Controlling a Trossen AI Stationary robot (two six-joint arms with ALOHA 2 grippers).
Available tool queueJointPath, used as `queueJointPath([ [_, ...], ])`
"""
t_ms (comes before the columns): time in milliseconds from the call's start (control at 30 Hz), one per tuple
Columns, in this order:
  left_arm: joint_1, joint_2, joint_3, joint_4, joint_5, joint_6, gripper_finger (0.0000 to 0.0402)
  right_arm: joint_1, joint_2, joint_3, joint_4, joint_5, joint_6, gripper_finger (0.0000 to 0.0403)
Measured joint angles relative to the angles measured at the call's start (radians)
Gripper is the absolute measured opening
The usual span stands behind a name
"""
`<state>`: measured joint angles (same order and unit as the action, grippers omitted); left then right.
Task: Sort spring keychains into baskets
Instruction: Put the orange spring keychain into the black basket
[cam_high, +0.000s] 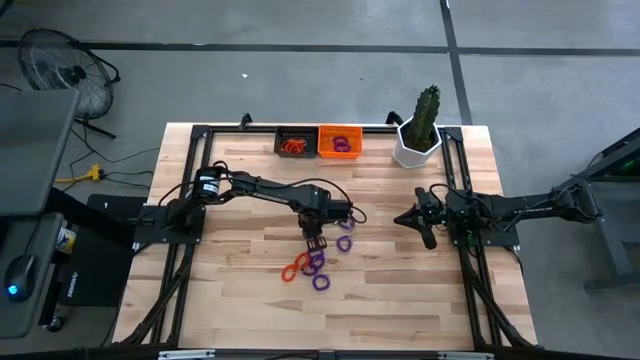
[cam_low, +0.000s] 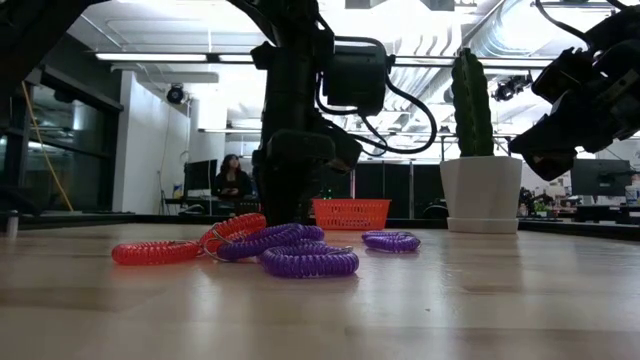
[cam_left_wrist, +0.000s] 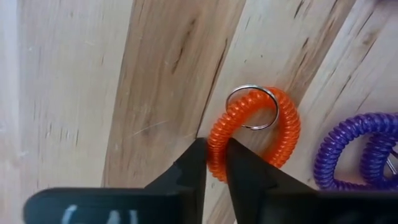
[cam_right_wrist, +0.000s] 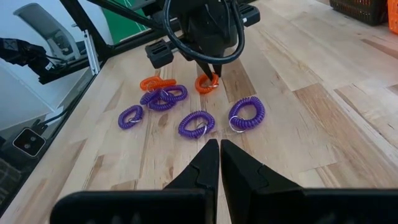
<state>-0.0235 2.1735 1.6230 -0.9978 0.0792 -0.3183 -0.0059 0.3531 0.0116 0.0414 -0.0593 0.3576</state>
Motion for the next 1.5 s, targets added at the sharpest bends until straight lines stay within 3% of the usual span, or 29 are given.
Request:
queueJointPath([
  [167, 0.000, 0.000, 0.003, -0.001, 0.004, 0.000, 0.0028, 0.000, 0.000, 0.000, 0.000, 0.000, 0.000, 0.0012],
  [467, 0.018, 0.009, 0.118, -0.073, 0.014, 0.036, 0.0020, 0.000, 0.000, 0.000, 0.000, 0.000, 0.000, 0.0012],
  [700, 0.066, -0.070, 0.149, -0.106, -0.039, 0.043, 0.0019, 0.000, 0.000, 0.000, 0.000, 0.000, 0.000, 0.0012],
  [1133, 0.249, -0.203, 0.151, -0.154, -0.136, -0.009, 0.0019, 0.000, 0.000, 0.000, 0.000, 0.000, 0.000, 0.0012],
  [1500, 0.453, -0.213, 0.150, -0.182, -0.121, -0.027, 0.0019, 0.000, 0.000, 0.000, 0.000, 0.000, 0.000, 0.0012],
])
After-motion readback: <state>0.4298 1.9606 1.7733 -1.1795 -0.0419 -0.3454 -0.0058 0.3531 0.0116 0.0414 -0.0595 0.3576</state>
